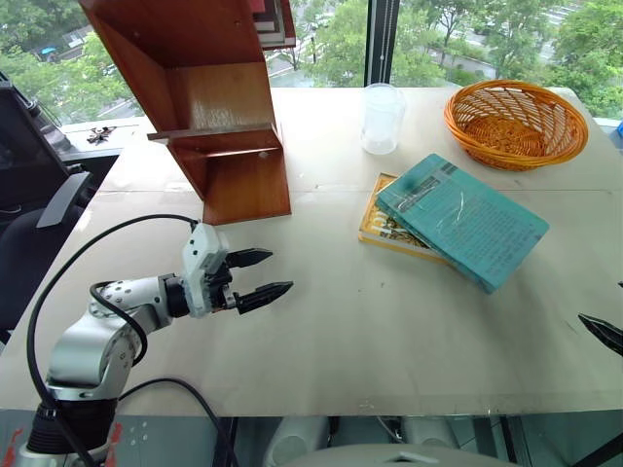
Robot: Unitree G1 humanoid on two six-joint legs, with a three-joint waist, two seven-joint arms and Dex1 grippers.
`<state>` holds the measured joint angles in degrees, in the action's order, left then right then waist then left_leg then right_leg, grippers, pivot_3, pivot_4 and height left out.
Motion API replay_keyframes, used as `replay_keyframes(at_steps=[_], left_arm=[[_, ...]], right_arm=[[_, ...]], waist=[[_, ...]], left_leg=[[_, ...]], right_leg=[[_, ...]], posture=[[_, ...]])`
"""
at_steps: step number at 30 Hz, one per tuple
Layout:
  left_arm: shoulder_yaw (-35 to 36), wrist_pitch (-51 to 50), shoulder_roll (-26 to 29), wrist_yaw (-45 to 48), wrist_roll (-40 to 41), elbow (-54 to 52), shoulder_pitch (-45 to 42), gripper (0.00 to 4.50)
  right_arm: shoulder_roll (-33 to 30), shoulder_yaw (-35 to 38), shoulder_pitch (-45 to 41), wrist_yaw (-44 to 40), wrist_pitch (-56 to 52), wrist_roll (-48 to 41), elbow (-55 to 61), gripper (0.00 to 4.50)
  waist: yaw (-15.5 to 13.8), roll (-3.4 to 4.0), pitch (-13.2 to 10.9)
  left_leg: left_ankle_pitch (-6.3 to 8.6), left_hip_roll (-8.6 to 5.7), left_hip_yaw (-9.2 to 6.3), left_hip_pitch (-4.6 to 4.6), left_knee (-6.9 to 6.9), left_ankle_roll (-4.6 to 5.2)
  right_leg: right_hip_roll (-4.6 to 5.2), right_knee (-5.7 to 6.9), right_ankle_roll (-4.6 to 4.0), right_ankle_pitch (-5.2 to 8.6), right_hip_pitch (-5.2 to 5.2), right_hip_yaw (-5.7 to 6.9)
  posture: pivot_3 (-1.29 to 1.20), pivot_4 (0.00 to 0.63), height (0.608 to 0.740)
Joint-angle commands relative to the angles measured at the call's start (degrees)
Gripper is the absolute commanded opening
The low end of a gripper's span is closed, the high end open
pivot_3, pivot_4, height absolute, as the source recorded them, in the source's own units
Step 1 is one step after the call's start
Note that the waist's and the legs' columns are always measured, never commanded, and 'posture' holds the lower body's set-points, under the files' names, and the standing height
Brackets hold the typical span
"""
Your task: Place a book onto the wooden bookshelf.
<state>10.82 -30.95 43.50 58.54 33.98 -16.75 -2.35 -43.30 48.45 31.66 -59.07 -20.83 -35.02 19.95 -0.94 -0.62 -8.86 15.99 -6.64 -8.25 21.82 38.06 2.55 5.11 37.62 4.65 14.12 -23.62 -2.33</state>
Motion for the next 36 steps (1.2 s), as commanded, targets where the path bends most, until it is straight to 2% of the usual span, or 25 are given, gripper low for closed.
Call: replay_keyframes(at_steps=[1, 7, 9, 11, 13, 14, 15, 18, 19, 21, 24, 26, 30, 36], left_arm=[[1.1, -0.1, -0.1, -0.3, 2.1, -1.4, -2.6, 4.39], [0.5, 0.1, -2.3, 0.8, 5.2, -3.2, -7.0, 4.39], [0.8, 0.2, -2.3, 2.4, 7.3, -4.7, -7.9, 4.39], [0.6, 0.7, -1.8, 4.8, 9.1, -6.3, -8.2, 4.39], [-0.2, 2.1, -1.4, 6.7, 8.8, -7.6, -8.2, 4.39], [-0.6, 3.0, -1.4, 7.4, 8.4, -8.0, -8.3, 4.39], [-0.9, 3.6, -1.5, 7.7, 8.2, -8.5, -8.3, 4.5], [-1.1, 3.3, -2.4, 6.3, 9.1, -9.6, -8.5, 4.5], [-1.1, 3.3, -2.5, 6.1, 9.2, -10.0, -8.3, 4.5], [-1.5, 3.1, -2.6, 5.2, 9.3, -11.1, -8.0, 4.5], [-1.7, 2.8, -3.6, 2.8, 9.8, -13.1, -6.7, 4.5], [-1.7, 2.8, -4.1, 1.7, 10.1, -14.1, -5.7, 4.5], [-1.6, 3.0, -4.6, -0.3, 10.1, -15.8, -3.9, 4.5], [-0.8, 3.8, -4.4, -1.4, 9.9, -16.7, -0.9, 4.5]], right_arm=[[0.9, 2.4, -1.2, 2.5, 1.2, -0.3, 1.5, 4.5], [2.9, -0.2, -7.8, 11.3, 1.4, 1.7, 5.0, 4.5], [1.1, -1.0, -10.3, 17.1, -3.0, 3.3, 7.6, 4.5], [-3.0, -3.2, -14.8, 18.8, -9.0, 0.7, 8.1, 4.5], [-6.7, -6.7, -21.5, 20.8, -14.5, -0.9, 4.8, 4.5], [-8.2, -9.3, -25.9, 23.6, -16.1, 1.2, 2.1, 4.5], [-9.2, -11.0, -28.8, 25.5, -17.2, 2.8, 0.1, 3.9], [-12.7, -19.0, -39.5, 27.5, -19.7, 6.2, -6.9, 2.71], [-13.6, -22.8, -43.4, 27.4, -20.2, 7.7, -9.3, 2.13], [-14.8, -27.8, -48.2, 26.3, -20.4, 10.0, -12.9, 1.52], [-14.6, -40.1, -60.8, 24.7, -18.6, 17.8, -24.5, 0.12], [-13.1, -46.3, -67.9, 22.8, -15.4, 22.4, -32.7, 0.05], [-10.7, -52.5, -76.3, 18.2, -10.4, 27.4, -44.6, 0.05], [-6.9, -58.6, -84.5, 11.7, -9.3, 32.4, -53.4, 0.05]], waist=[[0.0, 0.0, 0.0], [0.1, 0.07, 0.0], [0.2, 0.08, 0.0], [0.4, 0.13, 0.0], [0.5, 0.14, 0.0], [0.6, 0.14, 0.0], [0.5, 0.13, 0.0], [0.0, 0.13, -0.1], [-0.1, 0.13, -0.1], [0.2, 0.17, -0.1], [0.4, 0.18, -0.1], [1.2, 0.2, -0.2], [1.4, 0.19, -0.2], [1.8, 0.21, -0.2]], left_leg=[[0.0, 0.0, 0.0, 0.0, 0.0, 0.0], [-0.01, -0.01, -0.02, 0.0, 0.04, -0.02], [-0.13, 0.0, -0.02, 0.0, 0.02, -0.23], [-0.15, 0.0, 0.0, 0.03, 0.02, -0.24], [-0.15, 0.0, 0.12, 0.0, 0.03, -0.24], [-0.15, 0.0, 0.13, 0.0, 0.04, -0.24], [-0.15, 0.0, 0.13, -0.04, 0.04, -0.24], [-0.15, 0.01, 0.08, 0.0, 0.04, -0.24], [-0.16, 0.01, 0.04, 0.09, 0.04, -0.23], [-0.16, 0.01, 0.04, 0.09, 0.04, -0.24], [-0.16, 0.02, 0.11, 0.16, 0.03, -0.23], [-0.16, 0.02, 0.28, 0.13, 0.02, -0.23], [-0.16, 0.04, 0.19, 0.23, -0.07, -0.23], [-0.16, 0.04, 0.26, 0.27, -0.25, -0.23]], right_leg=[[0.0, 0.0, 0.0, 0.0, 0.0, 0.0], [0.0, 0.02, 0.01, -0.01, 0.02, 0.03], [-0.02, 0.02, 0.01, 0.0, 0.0, 0.03], [-0.03, 0.03, 0.0, 0.0, -0.05, 0.02], [-0.02, 0.03, 0.0, -0.01, -0.05, 0.0], [-0.04, 0.03, 0.0, -0.01, -0.05, -0.01], [-0.03, 0.03, 0.0, -0.01, -0.02, 0.0], [-0.02, 0.02, -0.01, 0.0, 0.0, 0.03], [0.0, -0.01, -0.01, 0.0, -0.05, 0.03], [-0.02, -0.03, -0.01, 0.0, -0.05, 0.03], [-0.02, -0.17, -0.01, 0.0, -0.12, 0.03], [-0.03, -0.2, 0.0, -0.01, -0.14, -0.05], [-0.04, -0.31, 0.0, -0.01, -0.22, 0.03], [-0.04, -0.42, 0.0, -0.01, -0.35, -0.04]], posture=[[0.0, 0.15, 0.74], [0.0, 0.15, 0.74], [0.0, 0.15, 0.74], [0.0, 0.15, 0.74], [0.0, 0.15, 0.74], [0.0, 0.15, 0.74], [0.0, 0.15, 0.74], [0.0, 0.15, 0.74], [0.0, 0.15, 0.74], [0.0, 0.15, 0.74], [0.0, 0.15, 0.74], [0.0, 0.15, 0.74], [0.0, 0.15, 0.74], [0.0, 0.15, 0.74]])
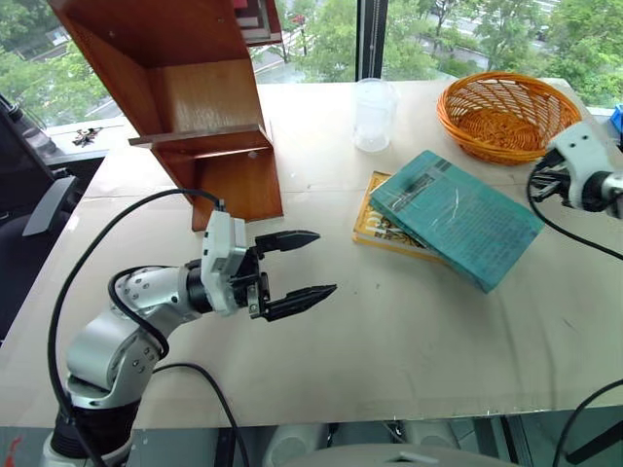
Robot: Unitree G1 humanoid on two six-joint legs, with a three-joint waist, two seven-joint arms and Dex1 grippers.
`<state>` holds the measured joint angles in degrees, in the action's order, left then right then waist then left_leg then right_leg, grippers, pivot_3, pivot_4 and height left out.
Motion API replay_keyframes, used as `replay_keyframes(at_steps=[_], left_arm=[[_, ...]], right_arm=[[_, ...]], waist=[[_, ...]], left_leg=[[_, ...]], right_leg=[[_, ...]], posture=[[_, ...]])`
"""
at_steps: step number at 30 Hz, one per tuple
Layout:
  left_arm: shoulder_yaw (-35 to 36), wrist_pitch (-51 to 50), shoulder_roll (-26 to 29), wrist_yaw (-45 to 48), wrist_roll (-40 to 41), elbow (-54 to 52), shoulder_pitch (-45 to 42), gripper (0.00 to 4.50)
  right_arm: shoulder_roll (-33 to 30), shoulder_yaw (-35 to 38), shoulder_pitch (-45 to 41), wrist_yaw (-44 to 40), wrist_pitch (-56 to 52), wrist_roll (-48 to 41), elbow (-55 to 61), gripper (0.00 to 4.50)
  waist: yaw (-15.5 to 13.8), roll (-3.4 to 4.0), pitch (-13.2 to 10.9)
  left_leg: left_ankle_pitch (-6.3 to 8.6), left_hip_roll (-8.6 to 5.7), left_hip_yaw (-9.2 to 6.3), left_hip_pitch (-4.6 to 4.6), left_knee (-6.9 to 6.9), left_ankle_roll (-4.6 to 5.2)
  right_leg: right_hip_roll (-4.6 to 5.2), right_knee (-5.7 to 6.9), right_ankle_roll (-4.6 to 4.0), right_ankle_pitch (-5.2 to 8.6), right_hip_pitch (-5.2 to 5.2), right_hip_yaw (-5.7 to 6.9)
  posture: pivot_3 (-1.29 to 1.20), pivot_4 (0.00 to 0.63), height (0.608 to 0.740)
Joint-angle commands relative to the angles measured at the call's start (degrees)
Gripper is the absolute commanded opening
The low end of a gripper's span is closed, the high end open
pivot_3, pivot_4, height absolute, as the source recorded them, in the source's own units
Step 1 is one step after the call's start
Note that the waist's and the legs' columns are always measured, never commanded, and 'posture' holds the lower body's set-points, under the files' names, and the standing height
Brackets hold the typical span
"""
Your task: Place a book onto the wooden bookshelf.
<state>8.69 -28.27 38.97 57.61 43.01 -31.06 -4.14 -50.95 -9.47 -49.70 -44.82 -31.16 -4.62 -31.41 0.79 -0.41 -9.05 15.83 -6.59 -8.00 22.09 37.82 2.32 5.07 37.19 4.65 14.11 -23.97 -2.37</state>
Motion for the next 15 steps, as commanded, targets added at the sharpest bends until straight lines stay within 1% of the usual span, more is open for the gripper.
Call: replay_keyframes(at_steps=[1, 4, 6, 8, 11, 15], left_arm=[[1.4, 1.2, 0.1, -0.8, 0.9, -2.6, 1.2, 4.5], [2.0, 1.2, 0.1, -1.6, 1.2, -2.9, 1.9, 4.5], [2.4, 1.2, 0.3, -1.8, 1.3, -2.9, 2.4, 4.5], [2.5, 1.4, 0.2, -1.9, 1.2, -2.6, 2.7, 4.5], [2.1, 1.6, 0.0, -1.9, 0.8, -2.2, 2.9, 4.5], [1.1, 1.0, 0.3, -2.1, -0.2, -1.4, 3.8, 4.5]], right_arm=[[1.1, -1.1, -3.8, -3.4, 1.3, 2.6, -3.1, 0.05], [1.7, -0.8, -3.7, -6.9, -0.3, 2.2, -2.4, 0.05], [1.3, -0.7, -1.3, -10.6, -3.5, 0.4, 3.3, 0.05], [1.4, -0.3, 0.8, -12.2, -6.0, -0.7, 8.4, 0.05], [2.8, 0.5, 3.0, -11.6, -9.1, -1.9, 14.7, 0.05], [6.5, 0.7, 3.7, -8.8, -12.3, -2.5, 19.4, 0.05]], waist=[[0.0, 0.0, 0.0], [-0.2, 0.0, 0.0], [-0.2, 0.01, 0.0], [-0.2, 0.02, 0.0], [0.0, 0.03, 0.0], [0.2, 0.04, 0.0]], left_leg=[[0.0, 0.0, 0.0, -0.01, -0.03, 0.0], [0.0, 0.01, -0.02, -0.01, -0.06, 0.0], [0.0, 0.01, -0.03, 0.02, -0.06, 0.0], [0.0, 0.01, -0.07, 0.05, -0.06, 0.0], [0.0, 0.01, -0.07, 0.04, -0.08, 0.0], [0.0, 0.02, -0.05, -0.02, -0.08, 0.0]], right_leg=[[-0.01, -0.02, 0.0, 0.0, 0.0, 0.0], [-0.01, -0.04, 0.0, 0.0, 0.0, 0.02], [-0.01, -0.09, 0.0, 0.0, 0.0, 0.03], [-0.01, -0.14, 0.0, 0.0, 0.0, 0.06], [-0.01, -0.15, 0.0, 0.0, -0.01, 0.04], [-0.04, -0.07, 0.0, -0.01, 0.0, 0.0]], posture=[[0.0, 0.15, 0.74], [0.0, 0.15, 0.74], [0.0, 0.15, 0.74], [0.0, 0.15, 0.74], [0.0, 0.15, 0.74], [0.0, 0.15, 0.74]])
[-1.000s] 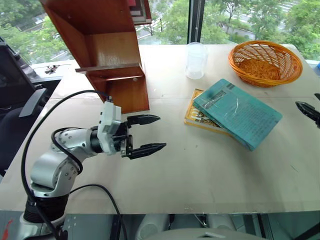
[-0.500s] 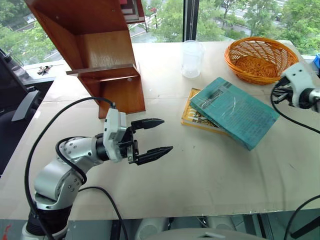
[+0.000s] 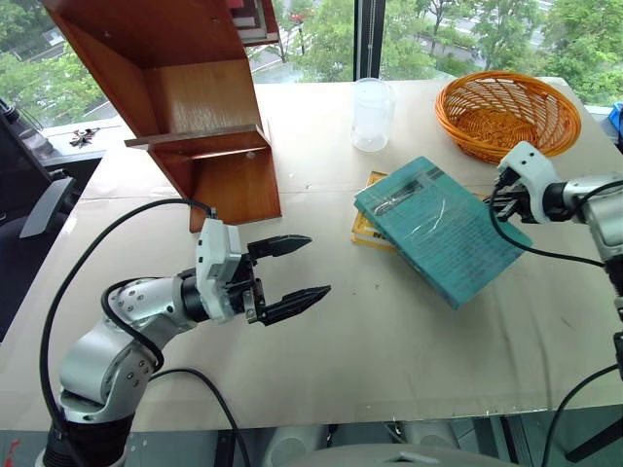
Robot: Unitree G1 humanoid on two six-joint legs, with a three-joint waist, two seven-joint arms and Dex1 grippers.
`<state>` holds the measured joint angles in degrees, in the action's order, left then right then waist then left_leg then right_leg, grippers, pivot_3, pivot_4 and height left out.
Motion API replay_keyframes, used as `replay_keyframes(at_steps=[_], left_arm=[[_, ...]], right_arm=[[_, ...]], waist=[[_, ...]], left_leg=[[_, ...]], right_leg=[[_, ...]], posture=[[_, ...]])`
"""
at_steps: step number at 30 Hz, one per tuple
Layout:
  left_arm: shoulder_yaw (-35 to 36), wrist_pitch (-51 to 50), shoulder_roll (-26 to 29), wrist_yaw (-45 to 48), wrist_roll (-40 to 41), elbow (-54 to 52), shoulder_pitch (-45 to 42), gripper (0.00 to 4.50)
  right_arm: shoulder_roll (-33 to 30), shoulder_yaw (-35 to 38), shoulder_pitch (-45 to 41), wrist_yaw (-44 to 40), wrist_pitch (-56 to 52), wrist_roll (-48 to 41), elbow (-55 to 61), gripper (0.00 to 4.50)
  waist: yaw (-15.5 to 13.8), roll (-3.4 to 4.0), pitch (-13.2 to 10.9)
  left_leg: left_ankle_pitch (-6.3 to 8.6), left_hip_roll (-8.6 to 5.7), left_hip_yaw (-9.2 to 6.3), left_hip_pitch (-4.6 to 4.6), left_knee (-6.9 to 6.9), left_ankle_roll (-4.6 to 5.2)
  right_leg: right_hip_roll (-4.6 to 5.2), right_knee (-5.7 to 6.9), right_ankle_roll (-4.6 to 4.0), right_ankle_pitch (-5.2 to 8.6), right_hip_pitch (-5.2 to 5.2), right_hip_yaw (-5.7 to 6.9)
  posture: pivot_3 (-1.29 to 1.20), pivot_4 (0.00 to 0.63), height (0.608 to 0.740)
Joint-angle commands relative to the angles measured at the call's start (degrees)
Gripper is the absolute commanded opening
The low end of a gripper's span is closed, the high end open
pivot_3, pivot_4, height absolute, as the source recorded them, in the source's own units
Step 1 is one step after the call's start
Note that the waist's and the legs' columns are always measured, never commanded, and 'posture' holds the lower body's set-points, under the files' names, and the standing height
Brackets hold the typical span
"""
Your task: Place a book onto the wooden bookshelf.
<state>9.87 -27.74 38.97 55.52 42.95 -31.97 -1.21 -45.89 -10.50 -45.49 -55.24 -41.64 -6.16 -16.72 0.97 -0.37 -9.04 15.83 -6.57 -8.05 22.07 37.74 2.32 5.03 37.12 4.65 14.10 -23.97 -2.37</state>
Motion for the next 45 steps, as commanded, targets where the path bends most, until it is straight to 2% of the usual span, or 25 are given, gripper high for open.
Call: replay_keyframes(at_steps=[1, 6, 8, 9, 11, 15, 18, 19, 23, 26, 29, 32, 37, 42, 45], left_arm=[[-0.4, 0.3, 0.6, -0.4, -0.8, -0.2, 1.1, 4.5], [-1.4, -2.4, 1.1, -3.3, -1.8, -0.1, 2.2, 4.5], [-1.8, -7.1, 0.8, -6.6, 0.6, -1.0, 2.0, 4.5], [-1.6, -9.8, 0.3, -8.6, 2.7, -1.2, 1.6, 4.5], [-1.0, -13.6, 0.2, -11.0, 5.2, -1.2, 1.0, 4.5], [0.0, -25.7, -1.1, -17.2, 16.1, 3.3, -2.3, 4.5], [0.4, -32.5, -2.7, -21.9, 22.7, 7.2, -5.4, 4.5], [0.7, -34.3, -3.0, -23.2, 24.8, 8.4, -6.3, 4.5], [-0.2, -40.2, -5.6, -29.0, 28.0, 15.9, -12.5, 4.5], [-1.7, -41.7, -7.0, -30.5, 26.3, 19.0, -15.0, 4.5], [-0.9, -45.1, -9.9, -34.4, 28.5, 23.1, -17.3, 4.5], [1.1, -48.4, -14.1, -40.7, 32.6, 28.1, -20.0, 4.5], [3.1, -48.4, -24.9, -53.2, 33.4, 38.6, -27.0, 4.5], [2.2, -46.7, -32.9, -54.1, 29.8, 46.1, -32.0, 4.5], [2.3, -46.6, -36.7, -54.3, 29.0, 48.3, -32.9, 4.5]], right_arm=[[2.3, 1.7, -0.5, 2.3, -2.4, -0.9, 5.3, 0.05], [2.6, 4.4, 1.8, 6.7, 0.7, 0.1, 8.0, 0.05], [-0.3, 9.9, 5.4, 5.8, 5.5, -2.0, 10.9, 0.05], [-2.0, 14.2, 8.8, 4.4, 7.3, -4.3, 14.0, 0.43], [-4.3, 19.4, 14.6, 1.1, 10.6, -7.6, 19.5, 0.88], [-3.3, 43.9, 39.1, -11.1, 10.8, -22.8, 38.0, 2.75], [-1.0, 56.0, 53.4, -16.3, 9.3, -31.2, 46.5, 4.18], [-0.7, 58.0, 56.0, -16.6, 8.9, -33.1, 47.7, 4.44], [0.9, 63.6, 65.0, -18.4, 10.5, -36.0, 49.0, 4.44], [0.4, 65.0, 66.3, -18.0, 11.9, -37.4, 48.8, 4.44], [0.1, 64.8, 66.4, -16.9, 12.4, -38.6, 49.4, 4.44], [0.0, 64.5, 66.7, -16.3, 13.3, -39.0, 49.5, 4.44], [0.2, 62.9, 65.8, -14.2, 14.6, -39.6, 50.1, 4.44], [0.7, 60.5, 65.5, -11.5, 15.0, -40.1, 52.0, 4.44], [0.7, 60.2, 65.2, -10.4, 15.5, -40.6, 52.3, 4.44]], waist=[[-0.1, 0.01, 0.0], [-0.7, 0.0, 0.0], [-1.6, 0.0, 0.0], [-1.7, 0.0, 0.0], [-2.2, 0.0, 0.0], [-2.3, -0.03, 0.0], [-2.1, 0.06, 0.1], [-1.8, 0.07, 0.1], [-1.4, -0.09, 0.1], [-1.4, -0.1, 0.0], [-1.5, -0.11, 0.0], [-1.9, -0.13, 0.0], [-2.9, -0.3, 0.0], [-3.3, -0.36, 0.0], [-3.3, -0.39, 0.0]], left_leg=[[0.0, 0.01, 0.0, -0.02, -0.01, 0.0], [0.0, 0.0, -0.01, 0.02, 0.0, 0.0], [0.0, -0.01, -0.03, 0.04, 0.0, 0.0], [0.0, -0.02, -0.07, 0.08, 0.0, 0.0], [0.0, -0.03, -0.14, 0.18, -0.01, 0.01], [0.0, 0.01, -0.35, 0.4, 0.04, 0.0], [0.0, 0.02, -0.35, 0.38, 0.04, 0.0], [0.0, 0.01, -0.27, 0.28, 0.07, 0.0], [0.22, -0.01, 0.02, -0.59, 0.13, 0.34], [0.2, 0.0, 0.06, -0.94, 0.25, 0.31], [0.21, 0.06, 0.11, -1.37, 0.27, 0.28], [0.2, 0.06, 0.09, -1.32, 0.35, 0.29], [0.07, 0.03, 0.04, -1.14, 0.42, 0.04], [0.12, 0.03, 0.05, -0.96, 0.48, -0.04], [0.12, 0.02, 0.05, -0.43, 0.59, -0.05]], right_leg=[[-0.01, 0.01, 0.0, 0.0, 0.0, 0.0], [0.01, 0.0, 0.0, 0.0, 0.0, 0.04], [0.01, -0.04, 0.0, 0.0, 0.0, 0.07], [0.02, -0.09, 0.0, 0.0, -0.01, 0.1], [0.04, -0.15, 0.0, 0.0, -0.03, 0.12], [0.02, -0.15, 0.01, 0.0, -0.17, 0.22], [-0.01, -0.09, 0.01, 0.0, -0.15, 0.24], [-0.03, -0.03, 0.02, -0.01, -0.11, 0.23], [-0.03, 0.38, 0.03, -0.01, 0.54, -0.05], [-0.05, 0.61, 0.01, -0.02, 0.8, -0.06], [-0.05, 0.63, 0.02, -0.01, 1.19, -0.04], [-0.03, 0.6, 0.02, -0.01, 1.2, 0.0], [0.03, 0.47, 0.04, -0.02, 1.19, 0.06], [0.01, 0.43, 0.07, 0.0, 1.03, 0.05], [0.0, 0.54, 0.07, -0.01, 0.53, 0.04]], posture=[[0.0, 0.15, 0.74], [0.0, 0.15, 0.74], [0.0, 0.15, 0.74], [0.0, 0.15, 0.74], [0.0, 0.15, 0.74], [0.0, 0.15, 0.74], [0.0, 0.15, 0.74], [0.0, 0.15, 0.74], [0.0, 0.15, 0.74], [0.0, 0.15, 0.74], [0.0, 0.15, 0.74], [0.0, 0.15, 0.74], [0.0, 0.15, 0.74], [0.0, 0.15, 0.74], [0.0, 0.15, 0.74]])
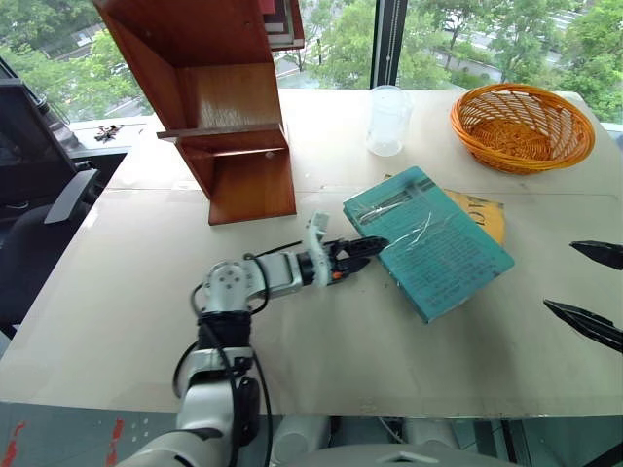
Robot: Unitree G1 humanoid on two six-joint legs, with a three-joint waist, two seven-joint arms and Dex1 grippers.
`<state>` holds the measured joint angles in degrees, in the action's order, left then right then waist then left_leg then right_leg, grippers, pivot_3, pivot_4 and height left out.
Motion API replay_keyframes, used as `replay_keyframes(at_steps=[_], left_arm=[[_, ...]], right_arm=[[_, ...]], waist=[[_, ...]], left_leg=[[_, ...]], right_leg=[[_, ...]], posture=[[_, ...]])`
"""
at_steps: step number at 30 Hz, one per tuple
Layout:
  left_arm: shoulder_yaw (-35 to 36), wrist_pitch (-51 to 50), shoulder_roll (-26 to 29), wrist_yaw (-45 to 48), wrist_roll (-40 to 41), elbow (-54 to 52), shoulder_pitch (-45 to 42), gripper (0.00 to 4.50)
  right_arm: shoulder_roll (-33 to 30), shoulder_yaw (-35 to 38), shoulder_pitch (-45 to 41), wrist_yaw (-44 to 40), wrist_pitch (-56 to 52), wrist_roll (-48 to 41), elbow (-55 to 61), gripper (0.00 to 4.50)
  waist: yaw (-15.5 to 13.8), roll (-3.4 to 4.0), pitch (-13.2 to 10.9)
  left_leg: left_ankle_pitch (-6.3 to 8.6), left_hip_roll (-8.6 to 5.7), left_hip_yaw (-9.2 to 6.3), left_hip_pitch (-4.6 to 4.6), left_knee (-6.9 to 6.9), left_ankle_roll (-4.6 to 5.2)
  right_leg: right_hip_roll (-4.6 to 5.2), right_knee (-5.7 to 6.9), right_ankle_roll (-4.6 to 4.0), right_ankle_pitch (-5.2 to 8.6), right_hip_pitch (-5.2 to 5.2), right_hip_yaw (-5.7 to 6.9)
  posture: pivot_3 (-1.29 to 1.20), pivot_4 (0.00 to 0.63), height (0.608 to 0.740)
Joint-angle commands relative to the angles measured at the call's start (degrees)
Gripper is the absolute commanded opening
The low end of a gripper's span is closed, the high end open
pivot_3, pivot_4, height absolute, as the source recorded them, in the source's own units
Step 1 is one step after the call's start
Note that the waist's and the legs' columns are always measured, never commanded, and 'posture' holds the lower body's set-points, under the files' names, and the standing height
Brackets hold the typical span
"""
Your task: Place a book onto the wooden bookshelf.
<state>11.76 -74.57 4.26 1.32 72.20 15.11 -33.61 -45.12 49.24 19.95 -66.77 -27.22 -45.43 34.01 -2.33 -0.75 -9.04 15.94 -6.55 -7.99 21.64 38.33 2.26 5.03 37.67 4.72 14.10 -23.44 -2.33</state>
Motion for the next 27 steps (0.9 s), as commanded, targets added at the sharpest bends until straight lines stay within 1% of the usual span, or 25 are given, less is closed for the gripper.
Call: replay_keyframes(at_steps=[1, 3, 5, 7, 8, 10, 11, 14, 17, 19, 20, 21, 23, 25, 26, 27], left_arm=[[0.7, 0.2, -2.5, 0.5, -0.5, 1.4, -0.6, 4.11], [0.4, 1.0, -3.3, 2.4, -1.4, 0.9, -0.1, 3.69], [0.4, 1.7, -3.9, 3.4, -2.3, 0.9, 0.4, 2.76], [0.7, 1.4, -3.5, 4.8, -2.9, 1.2, 0.4, 1.62], [1.0, 1.3, -3.4, 5.4, -2.9, 1.1, 0.5, 1.29], [1.2, 1.1, -3.1, 7.4, -2.8, 0.3, 1.0, 0.29], [1.4, 1.2, -2.8, 8.3, -2.8, -0.2, 1.3, 0.03], [3.7, 0.0, -2.0, 9.5, -0.2, -2.4, 2.3, 0.03], [6.8, -2.7, 1.5, 9.0, 6.2, -9.4, 4.3, 0.03], [8.0, -4.1, 9.2, 11.3, 8.7, -20.6, 5.5, 0.03], [8.1, -4.0, 13.6, 12.9, 8.6, -26.0, 5.5, 0.03], [7.2, -2.6, 18.6, 15.9, 6.0, -31.8, 5.6, 0.03], [4.9, 1.4, 29.0, 23.7, 0.4, -41.0, 5.6, 0.03], [3.4, 7.1, 36.6, 30.5, -5.0, -46.6, 4.8, 0.03], [2.8, 11.0, 40.3, 33.2, -8.7, -48.8, 3.0, 0.03], [0.5, 18.8, 44.7, 35.6, -17.2, -50.6, 0.6, 0.03]], right_arm=[[-0.2, 0.0, -0.5, 1.9, 1.0, -1.5, 1.9, 4.5], [0.0, -0.9, -0.6, 3.1, 1.0, -1.7, 2.6, 4.5], [0.3, -1.8, -0.6, 4.3, 1.0, -1.9, 3.4, 4.5], [0.3, -2.9, -0.7, 5.6, 0.9, -1.9, 4.4, 4.5], [0.3, -3.4, -0.9, 6.1, 0.9, -1.9, 4.5, 4.5], [0.3, -4.2, -1.5, 7.1, 1.1, -2.1, 4.5, 4.5], [0.3, -4.7, -1.8, 7.5, 1.2, -2.1, 4.4, 4.5], [0.9, -6.5, -3.0, 8.8, 1.9, -1.7, 3.7, 4.5], [1.4, -9.0, -6.4, 10.7, 2.8, -1.6, 2.2, 4.5], [1.2, -12.2, -10.4, 10.9, 3.8, -0.5, -0.8, 4.5], [1.1, -13.7, -12.2, 10.8, 4.3, 0.0, -2.4, 4.5], [1.0, -15.0, -13.9, 10.5, 4.8, 0.6, -3.9, 4.5], [0.7, -16.6, -16.6, 9.8, 5.9, 1.5, -6.9, 4.5], [0.7, -17.8, -19.3, 9.4, 6.8, 2.0, -9.8, 4.5], [0.6, -18.5, -20.9, 9.0, 7.4, 2.5, -11.6, 4.5], [0.5, -19.4, -22.6, 8.3, 8.2, 3.2, -13.9, 4.5]], waist=[[0.0, -0.01, 0.0], [0.1, -0.02, 0.0], [0.1, 0.0, 0.0], [0.0, -0.01, 0.0], [0.0, -0.01, 0.0], [0.1, -0.02, 0.0], [0.1, -0.03, 0.0], [0.1, -0.03, 0.0], [0.8, -0.05, 0.0], [1.5, -0.14, -0.1], [1.8, -0.22, -0.1], [2.0, -0.31, -0.2], [1.7, -0.25, -0.1], [1.3, -0.18, -0.1], [1.1, -0.16, -0.2], [1.0, -0.14, -0.1]], left_leg=[[-0.01, 0.0, 0.01, 0.12, 0.02, 0.0], [-0.01, 0.0, 0.02, 0.12, 0.02, 0.0], [-0.01, 0.0, 0.02, 0.12, 0.01, 0.0], [-0.01, 0.0, 0.02, 0.13, 0.01, -0.01], [-0.01, 0.0, 0.02, 0.13, 0.02, 0.0], [-0.01, 0.0, 0.03, 0.13, 0.02, 0.0], [-0.01, -0.01, 0.03, 0.13, 0.02, 0.0], [-0.01, 0.0, 0.03, 0.12, 0.02, 0.0], [-0.01, 0.01, 0.02, 0.12, 0.0, 0.0], [-0.01, 0.02, 0.02, 0.13, 0.0, -0.01], [-0.01, 0.03, 0.01, 0.15, 0.0, -0.01], [-0.01, 0.03, 0.04, 0.13, -0.01, -0.02], [-0.03, 0.06, 0.04, 0.19, -0.02, -0.07], [-0.02, 0.02, 0.09, 0.19, -0.03, -0.07], [-0.02, 0.0, 0.09, 0.17, -0.04, -0.06], [-0.02, -0.04, 0.08, 0.22, -0.04, -0.06]], right_leg=[[0.0, 0.02, 0.0, -0.01, -0.13, -0.01], [-0.01, 0.02, 0.0, -0.01, -0.14, -0.03], [-0.02, 0.04, 0.0, -0.01, -0.16, -0.03], [-0.01, 0.04, 0.0, -0.01, -0.16, -0.01], [-0.01, 0.04, 0.0, -0.01, -0.15, -0.02], [-0.01, 0.03, 0.01, -0.01, -0.15, -0.03], [-0.02, 0.03, 0.01, -0.01, -0.15, -0.03], [-0.03, 0.03, 0.0, -0.01, -0.16, -0.02], [-0.03, 0.05, 0.0, -0.01, -0.19, -0.05], [-0.03, 0.09, 0.0, -0.01, -0.23, -0.06], [-0.03, 0.11, 0.0, -0.01, -0.27, -0.05], [-0.06, 0.17, -0.01, -0.01, -0.32, -0.11], [-0.07, 0.19, -0.03, -0.02, -0.39, -0.07], [-0.04, 0.1, -0.03, -0.01, -0.36, -0.1], [-0.03, 0.04, -0.03, -0.01, -0.3, -0.08], [-0.03, -0.05, -0.03, -0.02, -0.28, -0.03]], posture=[[0.0, 0.15, 0.74], [0.0, 0.15, 0.74], [0.0, 0.15, 0.74], [0.0, 0.15, 0.74], [0.0, 0.15, 0.74], [0.0, 0.15, 0.74], [0.0, 0.15, 0.74], [0.0, 0.15, 0.74], [0.0, 0.15, 0.74], [0.0, 0.15, 0.74], [0.0, 0.15, 0.74], [0.0, 0.15, 0.74], [0.0, 0.15, 0.74], [0.0, 0.15, 0.74], [0.0, 0.15, 0.74], [0.0, 0.15, 0.74]])
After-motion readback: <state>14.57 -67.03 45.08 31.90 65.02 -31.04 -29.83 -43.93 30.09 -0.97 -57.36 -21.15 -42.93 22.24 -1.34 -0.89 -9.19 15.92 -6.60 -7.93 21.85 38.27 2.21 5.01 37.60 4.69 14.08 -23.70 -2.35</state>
